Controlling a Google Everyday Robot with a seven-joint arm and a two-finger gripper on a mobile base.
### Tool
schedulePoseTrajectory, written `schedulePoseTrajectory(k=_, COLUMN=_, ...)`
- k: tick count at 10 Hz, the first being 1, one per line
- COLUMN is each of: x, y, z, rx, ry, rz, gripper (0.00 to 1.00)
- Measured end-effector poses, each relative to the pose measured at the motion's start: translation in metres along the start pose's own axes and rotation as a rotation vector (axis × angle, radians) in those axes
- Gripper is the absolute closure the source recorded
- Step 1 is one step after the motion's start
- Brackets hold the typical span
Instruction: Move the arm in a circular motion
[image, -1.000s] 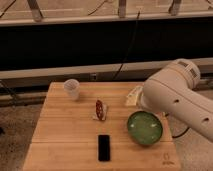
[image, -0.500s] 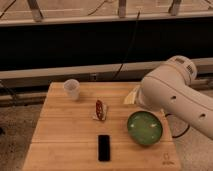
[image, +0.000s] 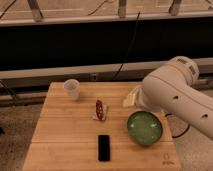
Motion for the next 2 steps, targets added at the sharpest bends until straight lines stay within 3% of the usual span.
schedulePoseTrajectory(k=2, x=-0.0030, y=-0.0051, z=-0.0015, rx=0.006, ry=-0.005, rz=-0.031, gripper=0.20)
